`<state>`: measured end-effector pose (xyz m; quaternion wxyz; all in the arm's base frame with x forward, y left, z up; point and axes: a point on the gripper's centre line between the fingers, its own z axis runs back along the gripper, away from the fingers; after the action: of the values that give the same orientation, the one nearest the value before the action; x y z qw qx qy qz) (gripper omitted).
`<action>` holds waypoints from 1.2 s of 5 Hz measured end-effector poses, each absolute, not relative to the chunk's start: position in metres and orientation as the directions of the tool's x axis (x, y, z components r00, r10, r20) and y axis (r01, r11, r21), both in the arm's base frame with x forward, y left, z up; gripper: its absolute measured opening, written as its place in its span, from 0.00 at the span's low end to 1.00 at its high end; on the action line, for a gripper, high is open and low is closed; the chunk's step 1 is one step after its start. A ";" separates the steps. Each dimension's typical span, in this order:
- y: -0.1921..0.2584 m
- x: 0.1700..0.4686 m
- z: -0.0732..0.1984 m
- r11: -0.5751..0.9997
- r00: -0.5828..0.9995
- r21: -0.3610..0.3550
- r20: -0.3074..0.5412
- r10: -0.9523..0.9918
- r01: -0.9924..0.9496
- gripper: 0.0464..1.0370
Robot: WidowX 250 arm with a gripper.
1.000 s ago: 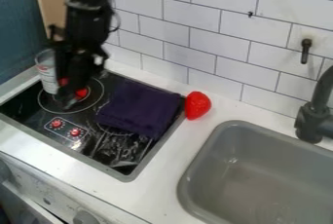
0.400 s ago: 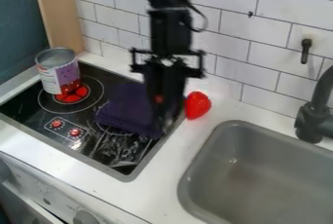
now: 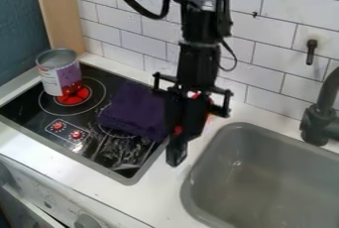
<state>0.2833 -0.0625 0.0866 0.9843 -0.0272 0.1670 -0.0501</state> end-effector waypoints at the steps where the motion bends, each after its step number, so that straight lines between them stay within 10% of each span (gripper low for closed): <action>1: -0.058 0.286 0.084 0.995 0.945 -0.039 -0.314 -0.097 0.089 0.26; 6: -0.049 0.286 0.054 0.987 0.920 -0.156 -0.379 -0.102 0.045 0.26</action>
<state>0.2862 -0.0495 0.0538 0.9771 -0.0722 0.1966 -0.0374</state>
